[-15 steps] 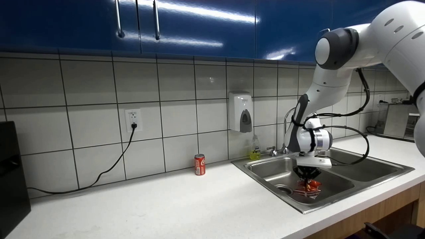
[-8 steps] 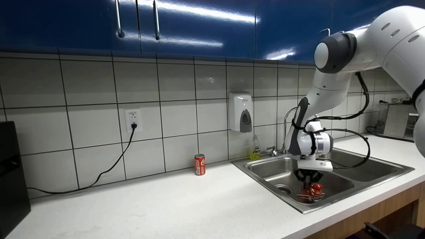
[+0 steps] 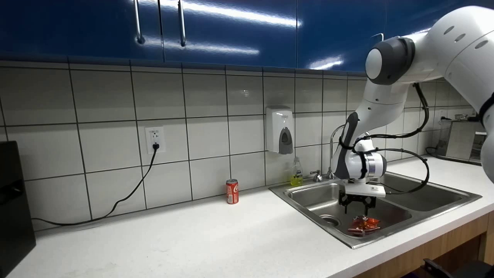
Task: Pick up the snacks and put them in the sink
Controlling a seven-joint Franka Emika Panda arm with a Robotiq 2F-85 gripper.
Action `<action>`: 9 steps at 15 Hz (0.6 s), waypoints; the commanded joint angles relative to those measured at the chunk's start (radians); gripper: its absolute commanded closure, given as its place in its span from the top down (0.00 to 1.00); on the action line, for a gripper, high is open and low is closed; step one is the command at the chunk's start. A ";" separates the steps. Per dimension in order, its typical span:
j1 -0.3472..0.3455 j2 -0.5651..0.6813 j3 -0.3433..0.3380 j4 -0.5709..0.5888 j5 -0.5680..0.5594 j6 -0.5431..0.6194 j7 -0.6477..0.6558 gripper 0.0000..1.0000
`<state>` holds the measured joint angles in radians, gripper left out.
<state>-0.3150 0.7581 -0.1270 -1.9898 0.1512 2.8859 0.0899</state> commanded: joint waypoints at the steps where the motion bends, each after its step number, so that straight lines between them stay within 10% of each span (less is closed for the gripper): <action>1: -0.015 -0.036 0.014 -0.016 0.004 0.015 -0.038 1.00; 9: -0.074 -0.152 0.102 -0.078 -0.032 -0.006 -0.252 1.00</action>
<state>-0.3265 0.6922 -0.0945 -2.0035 0.1454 2.9014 -0.0428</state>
